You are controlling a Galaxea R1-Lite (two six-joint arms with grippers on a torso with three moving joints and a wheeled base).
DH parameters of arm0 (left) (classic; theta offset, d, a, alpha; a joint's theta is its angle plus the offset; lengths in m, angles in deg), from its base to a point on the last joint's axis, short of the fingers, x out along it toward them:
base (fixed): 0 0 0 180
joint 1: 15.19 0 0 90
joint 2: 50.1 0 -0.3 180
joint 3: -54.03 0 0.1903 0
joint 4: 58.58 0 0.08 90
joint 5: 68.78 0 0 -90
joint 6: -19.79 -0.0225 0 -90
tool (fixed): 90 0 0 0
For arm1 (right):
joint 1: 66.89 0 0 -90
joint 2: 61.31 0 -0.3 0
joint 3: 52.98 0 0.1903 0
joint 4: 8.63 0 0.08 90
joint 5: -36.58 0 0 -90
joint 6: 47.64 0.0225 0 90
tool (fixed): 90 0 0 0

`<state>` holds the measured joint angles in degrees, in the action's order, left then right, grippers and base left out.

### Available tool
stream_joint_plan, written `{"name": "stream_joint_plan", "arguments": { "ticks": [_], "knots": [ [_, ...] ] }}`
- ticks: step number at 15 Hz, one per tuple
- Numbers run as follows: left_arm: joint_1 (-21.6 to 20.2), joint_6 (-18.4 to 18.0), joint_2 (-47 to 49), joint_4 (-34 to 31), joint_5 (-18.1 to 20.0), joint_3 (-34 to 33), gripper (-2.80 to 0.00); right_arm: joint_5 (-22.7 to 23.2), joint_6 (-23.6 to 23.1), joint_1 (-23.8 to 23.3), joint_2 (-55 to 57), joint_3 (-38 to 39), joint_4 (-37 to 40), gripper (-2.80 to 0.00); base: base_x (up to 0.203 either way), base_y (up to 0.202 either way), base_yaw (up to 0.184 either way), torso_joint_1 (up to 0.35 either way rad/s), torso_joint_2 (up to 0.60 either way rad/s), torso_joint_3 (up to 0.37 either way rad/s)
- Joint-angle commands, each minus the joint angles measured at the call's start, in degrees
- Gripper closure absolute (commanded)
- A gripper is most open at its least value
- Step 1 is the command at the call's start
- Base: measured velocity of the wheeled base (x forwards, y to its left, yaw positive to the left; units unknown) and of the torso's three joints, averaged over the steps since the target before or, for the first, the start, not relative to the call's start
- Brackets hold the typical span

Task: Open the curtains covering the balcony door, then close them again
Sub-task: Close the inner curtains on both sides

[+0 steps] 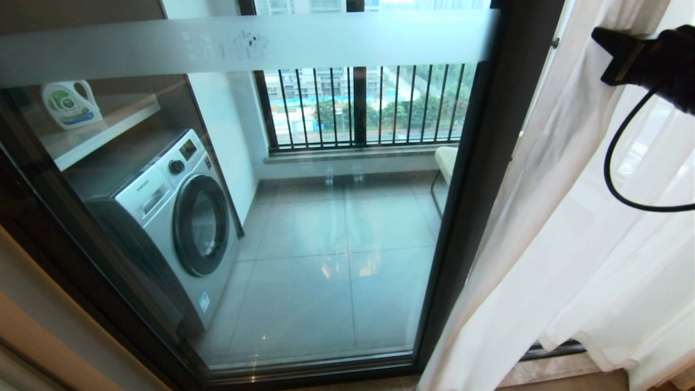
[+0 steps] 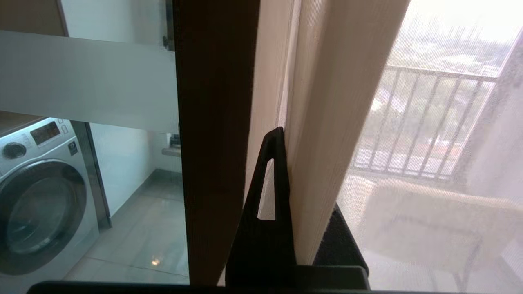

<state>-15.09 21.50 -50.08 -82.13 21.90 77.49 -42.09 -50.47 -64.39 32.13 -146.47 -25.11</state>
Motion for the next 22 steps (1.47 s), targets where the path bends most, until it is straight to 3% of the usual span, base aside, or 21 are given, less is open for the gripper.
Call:
{"name": "stream_joint_plan", "arguments": {
  "ticks": [1, 10, 17, 22],
  "knots": [
    [-0.01, 0.04, -0.02, 0.01, 0.02, -0.01, 0.00, 0.10, -0.07, 0.17, 0.90, -2.12, -0.04, 0.00, 0.000, 0.000, 0.000, 0.000, 0.00, 0.000],
    [-0.01, 0.04, -0.02, 0.01, 0.02, -0.01, 0.00, -0.23, -0.42, 7.72, 3.68, -6.44, 1.61, 0.00, 0.000, 0.000, 0.000, 0.000, 0.00, 0.000],
    [-0.01, 0.04, -0.02, 0.01, 0.02, -0.01, 0.00, -4.05, -2.06, 16.00, 7.04, -9.82, 1.79, 0.00, 0.000, 0.000, 0.000, 0.000, 0.00, 0.000],
    [-0.01, 0.04, -0.02, 0.01, 0.02, -0.01, 0.00, -5.29, -2.39, 21.48, 12.18, -18.10, 1.91, 0.00, 0.000, 0.000, 0.000, 0.000, 0.00, 0.000]
  ]
}}
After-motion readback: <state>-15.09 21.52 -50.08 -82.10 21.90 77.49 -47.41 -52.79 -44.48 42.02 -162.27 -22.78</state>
